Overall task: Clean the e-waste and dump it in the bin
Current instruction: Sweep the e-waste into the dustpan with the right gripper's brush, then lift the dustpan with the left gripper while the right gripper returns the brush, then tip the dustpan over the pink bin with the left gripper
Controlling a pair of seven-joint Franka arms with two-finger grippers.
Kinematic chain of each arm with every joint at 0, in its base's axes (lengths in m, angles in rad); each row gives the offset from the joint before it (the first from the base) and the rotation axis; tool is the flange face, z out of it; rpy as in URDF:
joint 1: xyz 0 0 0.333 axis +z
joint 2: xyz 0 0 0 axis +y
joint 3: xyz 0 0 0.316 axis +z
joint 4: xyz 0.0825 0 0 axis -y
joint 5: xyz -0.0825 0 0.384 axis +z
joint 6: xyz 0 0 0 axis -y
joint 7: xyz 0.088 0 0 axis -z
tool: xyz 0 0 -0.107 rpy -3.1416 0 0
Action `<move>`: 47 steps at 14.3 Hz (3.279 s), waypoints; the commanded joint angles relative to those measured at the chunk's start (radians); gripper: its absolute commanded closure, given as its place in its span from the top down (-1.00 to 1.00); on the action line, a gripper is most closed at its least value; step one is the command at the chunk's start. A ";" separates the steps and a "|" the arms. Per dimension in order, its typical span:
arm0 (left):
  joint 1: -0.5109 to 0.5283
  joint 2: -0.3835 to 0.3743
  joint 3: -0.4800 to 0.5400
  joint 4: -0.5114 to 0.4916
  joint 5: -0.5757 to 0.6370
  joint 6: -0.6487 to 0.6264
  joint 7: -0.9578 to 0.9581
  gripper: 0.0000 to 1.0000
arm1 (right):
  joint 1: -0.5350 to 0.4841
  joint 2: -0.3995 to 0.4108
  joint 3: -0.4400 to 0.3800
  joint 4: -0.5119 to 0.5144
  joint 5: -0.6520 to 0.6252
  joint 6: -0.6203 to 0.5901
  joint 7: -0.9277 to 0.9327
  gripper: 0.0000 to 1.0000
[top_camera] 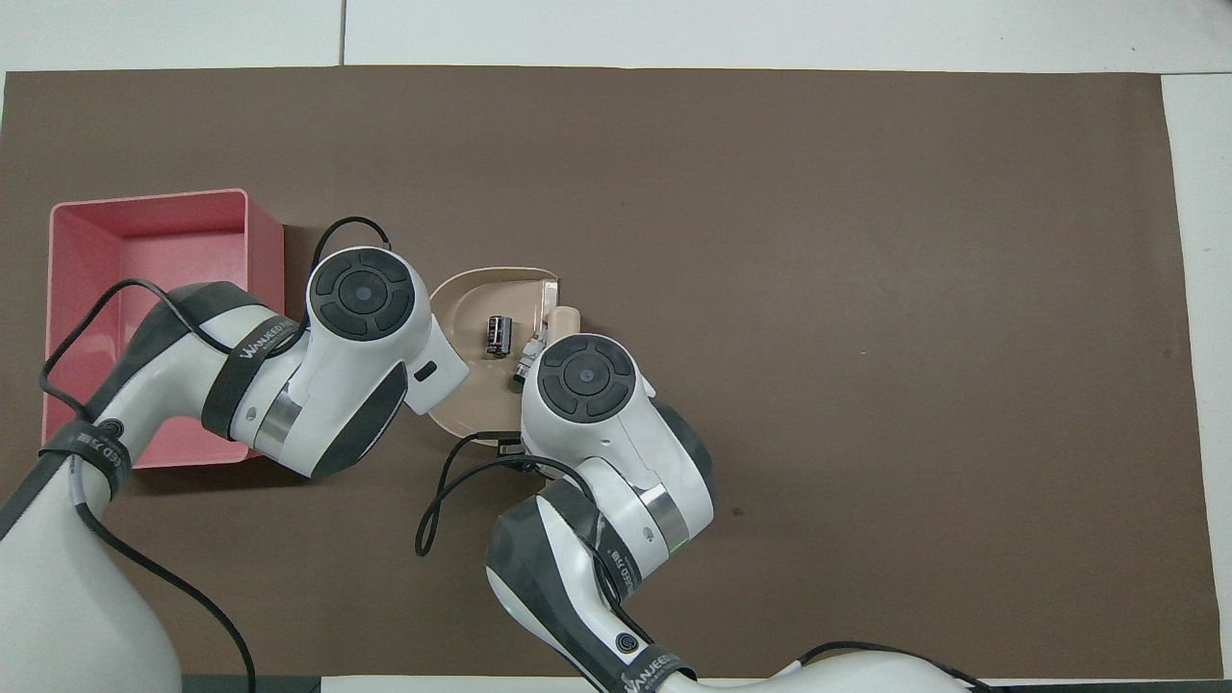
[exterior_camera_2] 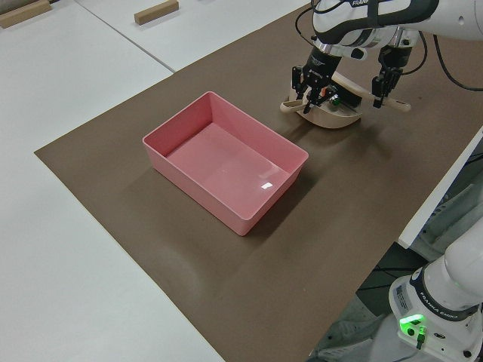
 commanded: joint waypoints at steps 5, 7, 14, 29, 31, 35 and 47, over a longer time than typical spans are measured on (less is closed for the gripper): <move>0.010 0.001 0.000 -0.026 0.017 0.034 -0.010 -1.00 | 0.028 0.019 0.006 0.024 0.090 0.069 0.059 -1.00; 0.010 0.000 0.000 -0.034 0.017 0.049 -0.010 -1.00 | 0.040 0.023 0.005 0.035 0.085 0.055 0.065 -1.00; 0.013 -0.002 0.000 -0.045 0.014 0.078 0.007 -1.00 | -0.027 -0.022 0.000 0.098 -0.101 -0.194 -0.028 -1.00; 0.217 -0.215 0.012 -0.005 -0.202 -0.082 0.343 -1.00 | -0.771 -0.426 -0.003 -0.255 -0.314 -0.391 -0.745 -1.00; 0.298 -0.229 0.014 0.030 -0.217 -0.133 0.410 -1.00 | -0.826 -0.441 -0.003 -0.309 -0.346 -0.336 -0.762 -1.00; 0.490 -0.217 0.018 0.150 -0.233 -0.198 0.564 -1.00 | -0.899 -0.420 -0.003 -0.393 -0.361 -0.198 -0.763 -1.00; 0.619 -0.128 0.023 0.193 0.188 -0.112 0.601 -1.00 | -0.926 -0.342 -0.003 -0.444 -0.372 -0.113 -0.818 -1.00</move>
